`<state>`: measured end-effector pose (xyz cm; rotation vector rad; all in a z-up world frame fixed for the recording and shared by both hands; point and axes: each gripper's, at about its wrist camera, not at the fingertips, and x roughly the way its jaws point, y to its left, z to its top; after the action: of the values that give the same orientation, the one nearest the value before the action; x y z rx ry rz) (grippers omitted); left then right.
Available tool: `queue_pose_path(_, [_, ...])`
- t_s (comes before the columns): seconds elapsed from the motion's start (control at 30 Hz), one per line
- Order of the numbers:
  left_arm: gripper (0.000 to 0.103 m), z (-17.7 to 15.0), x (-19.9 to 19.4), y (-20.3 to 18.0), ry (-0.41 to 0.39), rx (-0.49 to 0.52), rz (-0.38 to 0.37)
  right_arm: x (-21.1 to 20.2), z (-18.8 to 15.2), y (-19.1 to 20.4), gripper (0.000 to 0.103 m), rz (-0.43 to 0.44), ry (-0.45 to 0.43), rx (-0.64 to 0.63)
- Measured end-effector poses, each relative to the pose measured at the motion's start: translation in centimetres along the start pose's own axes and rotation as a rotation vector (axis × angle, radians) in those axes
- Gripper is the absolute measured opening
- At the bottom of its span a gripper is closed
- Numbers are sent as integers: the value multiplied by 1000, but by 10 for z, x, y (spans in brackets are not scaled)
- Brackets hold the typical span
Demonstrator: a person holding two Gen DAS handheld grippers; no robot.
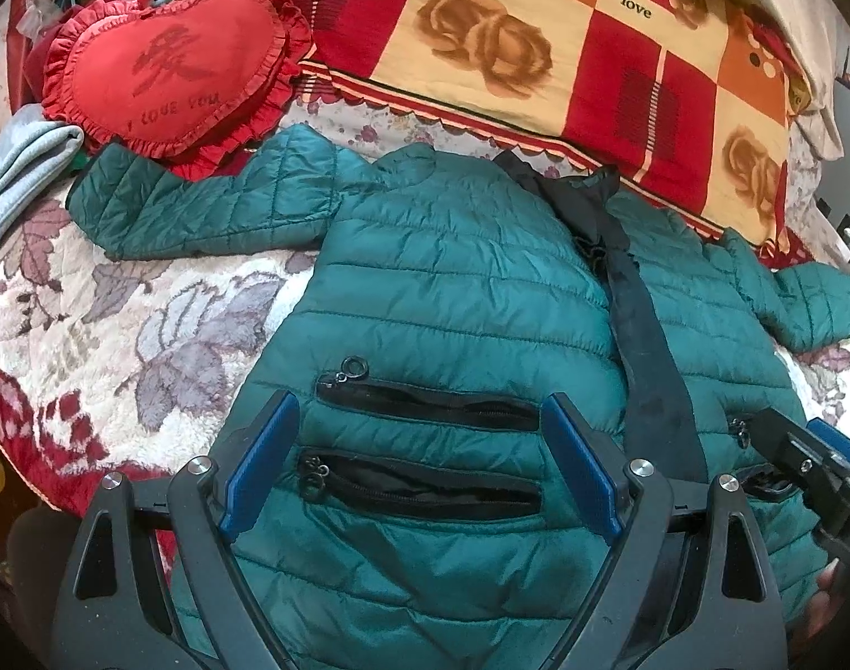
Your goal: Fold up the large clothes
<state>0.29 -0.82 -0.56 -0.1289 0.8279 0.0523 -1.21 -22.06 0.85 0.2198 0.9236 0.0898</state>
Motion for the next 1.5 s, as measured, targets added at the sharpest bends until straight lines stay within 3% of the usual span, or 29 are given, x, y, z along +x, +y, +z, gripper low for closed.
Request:
queue_pose_path(0.17, [89, -2, 5, 0, 58, 4, 14, 0, 3, -1, 103, -2, 12, 5])
queue_pose_path(0.57, [89, -4, 11, 0, 91, 43, 61, 4, 8, 3, 103, -11, -19, -8])
queue_pose_path(0.87, [89, -1, 11, 1, 87, 13, 23, 7, 14, 8, 103, -15, -23, -16])
queue_pose_path(1.2, [89, 0, 15, 0, 32, 57, 60, 12, 17, 11, 103, -7, -23, -17])
queue_pose_path(1.5, [89, 2, 19, 2, 64, 21, 32, 18, 15, 11, 103, 6, -15, -10])
